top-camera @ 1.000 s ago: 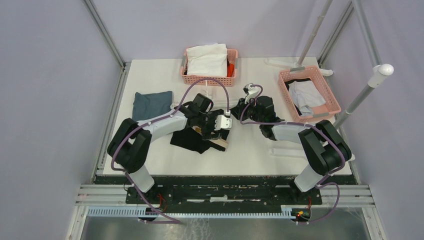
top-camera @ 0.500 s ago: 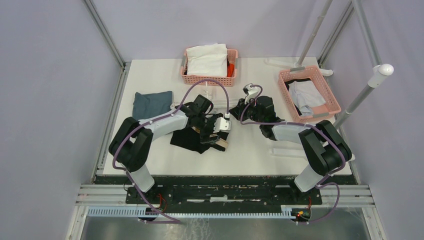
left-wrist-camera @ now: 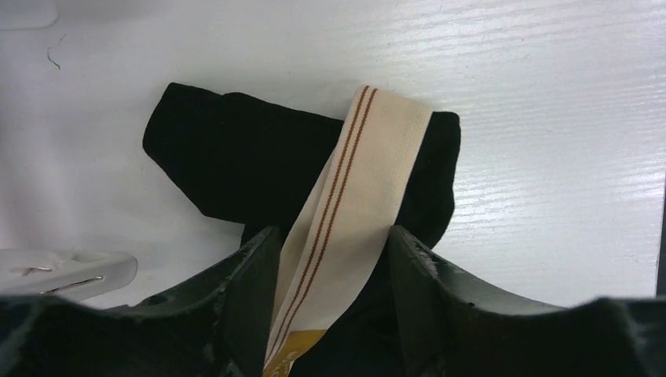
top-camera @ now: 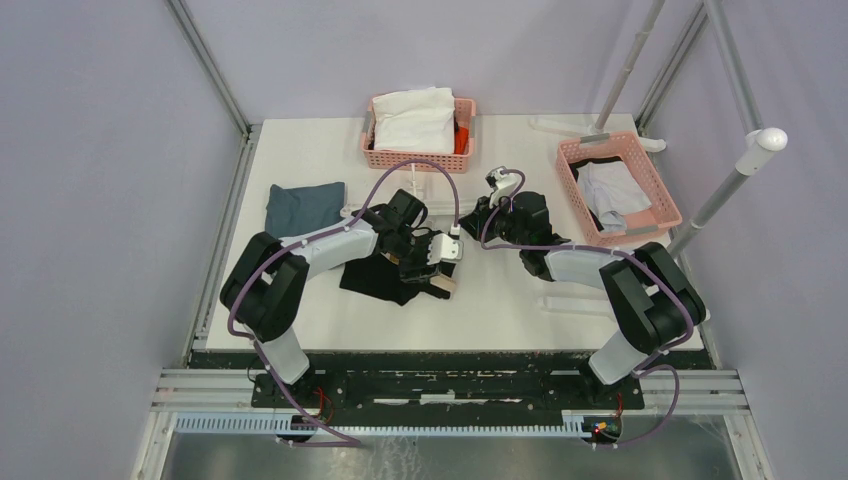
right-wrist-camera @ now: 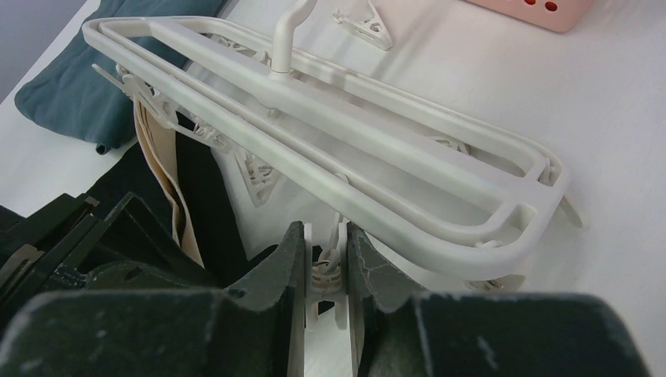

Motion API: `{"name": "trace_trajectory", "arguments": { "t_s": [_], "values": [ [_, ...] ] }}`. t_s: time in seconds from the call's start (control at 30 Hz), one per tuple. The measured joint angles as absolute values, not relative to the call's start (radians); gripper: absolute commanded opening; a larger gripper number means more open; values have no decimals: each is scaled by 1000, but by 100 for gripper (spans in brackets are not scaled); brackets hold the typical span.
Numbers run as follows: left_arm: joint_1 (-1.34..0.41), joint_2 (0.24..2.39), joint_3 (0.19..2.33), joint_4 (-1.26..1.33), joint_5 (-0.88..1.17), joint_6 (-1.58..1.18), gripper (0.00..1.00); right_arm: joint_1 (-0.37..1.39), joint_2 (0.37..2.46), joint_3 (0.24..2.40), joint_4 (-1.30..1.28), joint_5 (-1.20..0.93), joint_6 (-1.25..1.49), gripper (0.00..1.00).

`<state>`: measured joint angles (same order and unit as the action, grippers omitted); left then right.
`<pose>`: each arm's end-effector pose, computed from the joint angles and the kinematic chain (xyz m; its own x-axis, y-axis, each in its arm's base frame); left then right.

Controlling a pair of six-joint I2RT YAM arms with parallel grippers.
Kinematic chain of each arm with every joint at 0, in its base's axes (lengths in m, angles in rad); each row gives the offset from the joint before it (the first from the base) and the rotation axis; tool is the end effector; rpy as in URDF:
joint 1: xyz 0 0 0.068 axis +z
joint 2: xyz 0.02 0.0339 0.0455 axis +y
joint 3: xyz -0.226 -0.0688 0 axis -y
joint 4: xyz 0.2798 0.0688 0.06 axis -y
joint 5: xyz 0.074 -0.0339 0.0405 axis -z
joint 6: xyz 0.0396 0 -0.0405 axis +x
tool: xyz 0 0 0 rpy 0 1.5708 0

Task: Clip the underwear to the hanger
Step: Clamp the underwear onto the hanger.

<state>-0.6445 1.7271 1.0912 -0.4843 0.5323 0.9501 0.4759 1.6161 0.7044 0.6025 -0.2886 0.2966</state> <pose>0.2781 -0.2342 0.1215 0.1463 0.7668 -0.6249 0.9892 -0.1166 0.0886 0.3110 0.1730 0.1207 -0.4575 0.0794 -0.8857 -0.5714 0.7369 0.3612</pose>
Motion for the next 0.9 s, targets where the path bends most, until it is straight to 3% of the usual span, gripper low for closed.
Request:
{"name": "trace_trajectory", "arguments": {
  "t_s": [0.27, 0.4, 0.5, 0.53, 0.67, 0.9],
  "values": [
    [-645, 1727, 1096, -485, 529, 917, 14, 476, 1607, 704, 588, -289, 290, 0],
    [-645, 1727, 1098, -485, 528, 908, 4, 476, 1607, 704, 586, -289, 290, 0],
    [-645, 1727, 1098, -486, 528, 900, 20, 476, 1604, 704, 585, -289, 290, 0],
    [-645, 1727, 1098, -486, 529, 897, 40, 476, 1604, 704, 585, -289, 290, 0],
    [-645, 1726, 1098, -493, 534, 887, 73, 476, 1603, 704, 585, -289, 290, 0],
    [-645, 1706, 1102, -501, 534, 887, 80, 476, 1603, 702, 585, -289, 290, 0]
  ]
}}
